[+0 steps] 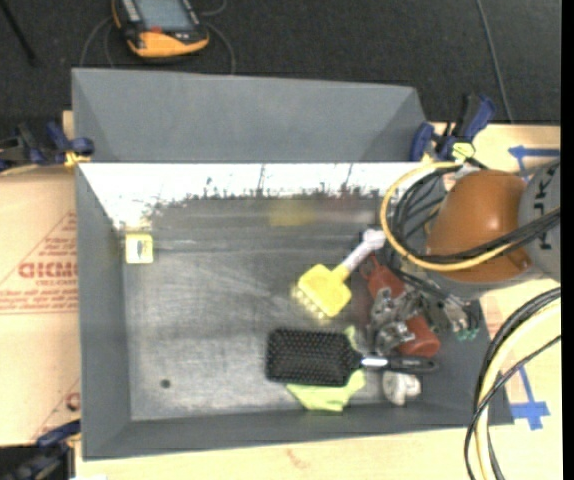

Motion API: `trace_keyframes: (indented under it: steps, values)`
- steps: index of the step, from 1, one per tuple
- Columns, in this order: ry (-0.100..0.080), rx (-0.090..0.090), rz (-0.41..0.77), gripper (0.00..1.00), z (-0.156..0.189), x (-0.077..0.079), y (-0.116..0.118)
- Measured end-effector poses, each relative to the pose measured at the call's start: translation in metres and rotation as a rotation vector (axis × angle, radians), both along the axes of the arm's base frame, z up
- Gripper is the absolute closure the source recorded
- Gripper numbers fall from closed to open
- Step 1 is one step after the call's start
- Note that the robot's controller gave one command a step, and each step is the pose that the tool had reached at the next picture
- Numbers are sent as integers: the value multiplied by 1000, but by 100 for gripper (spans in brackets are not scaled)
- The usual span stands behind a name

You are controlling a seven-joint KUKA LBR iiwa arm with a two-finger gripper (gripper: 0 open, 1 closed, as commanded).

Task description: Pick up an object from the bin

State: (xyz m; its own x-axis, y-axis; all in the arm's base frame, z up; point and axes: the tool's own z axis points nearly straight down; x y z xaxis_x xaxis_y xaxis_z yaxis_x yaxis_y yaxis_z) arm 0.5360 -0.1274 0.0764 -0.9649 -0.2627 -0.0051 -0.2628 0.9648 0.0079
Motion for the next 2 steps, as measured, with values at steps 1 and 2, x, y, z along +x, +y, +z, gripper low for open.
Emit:
trace_keyframes:
  steps: [1, 2]
  values:
    - [0, 0, 0, 100, 0, 0, 0]
    - [7, -6, 26, 100, 41, 3, -7]
